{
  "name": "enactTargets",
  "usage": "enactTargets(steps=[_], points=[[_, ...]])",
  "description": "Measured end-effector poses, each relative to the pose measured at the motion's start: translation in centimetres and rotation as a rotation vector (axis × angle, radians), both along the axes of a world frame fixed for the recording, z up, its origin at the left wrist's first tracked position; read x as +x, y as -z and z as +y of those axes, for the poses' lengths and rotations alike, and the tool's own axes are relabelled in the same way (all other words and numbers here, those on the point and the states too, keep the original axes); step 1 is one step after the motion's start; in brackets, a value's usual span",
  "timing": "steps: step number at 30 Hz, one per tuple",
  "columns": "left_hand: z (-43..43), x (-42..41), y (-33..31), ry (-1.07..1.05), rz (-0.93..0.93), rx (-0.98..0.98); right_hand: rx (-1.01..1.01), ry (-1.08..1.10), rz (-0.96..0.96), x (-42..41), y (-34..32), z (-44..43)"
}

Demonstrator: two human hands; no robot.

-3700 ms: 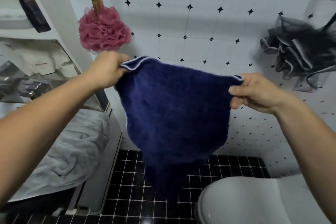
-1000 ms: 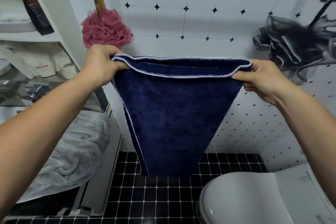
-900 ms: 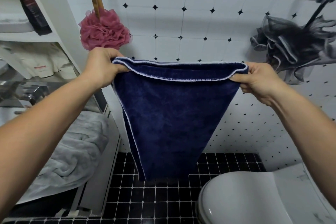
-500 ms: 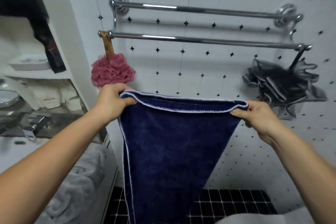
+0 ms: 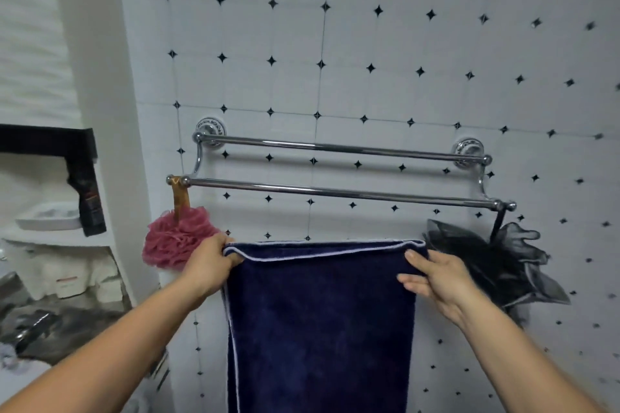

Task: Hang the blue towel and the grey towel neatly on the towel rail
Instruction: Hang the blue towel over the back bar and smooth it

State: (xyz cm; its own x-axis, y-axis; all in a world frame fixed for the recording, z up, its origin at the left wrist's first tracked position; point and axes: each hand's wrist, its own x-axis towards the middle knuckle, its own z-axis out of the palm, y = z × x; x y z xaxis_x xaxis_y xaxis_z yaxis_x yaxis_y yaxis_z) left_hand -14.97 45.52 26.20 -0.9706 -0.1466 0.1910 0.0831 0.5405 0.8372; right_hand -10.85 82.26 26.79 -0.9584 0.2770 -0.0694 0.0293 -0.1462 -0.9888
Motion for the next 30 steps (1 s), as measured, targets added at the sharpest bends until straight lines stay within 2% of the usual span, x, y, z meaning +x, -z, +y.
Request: enactTargets(steps=[4, 7, 11, 16, 19, 23, 25, 30], points=[[1.5, -2.2, -1.3, -0.073, -0.097, 0.485, -0.119, 0.068, 0.045, -3.3, -1.7, -0.4], [2.1, -3.8, -2.7, -0.107, -0.099, 0.857, -0.292, 0.103, 0.084, -6.3, -3.0, -0.4], [2.9, -7.6, -4.5, 0.013, -0.079, 1.189, -0.391, 0.047, 0.166, -9.7, -5.9, -0.6], [3.7, -12.5, -6.2, 0.26, -0.047, 1.352, -0.613, 0.075, 0.299, -13.0, -6.5, -0.8], [3.9, -15.2, -7.7, 0.285, -0.022, 1.457, -0.659, 0.14, 0.305, -15.0, -7.1, -1.3], [3.9, -17.9, -9.2, 0.353, 0.056, 1.512, -0.775, 0.052, 0.526, -16.8, -8.4, -1.7], [4.3, -17.9, -9.6, 0.474, 0.115, 1.55, -0.846, -0.01, 0.654, -17.2, -9.0, -1.5], [4.8, -17.1, -10.1, 0.708, 0.155, 1.614, -0.937, -0.07, 0.76, -17.2, -9.0, -1.7]])
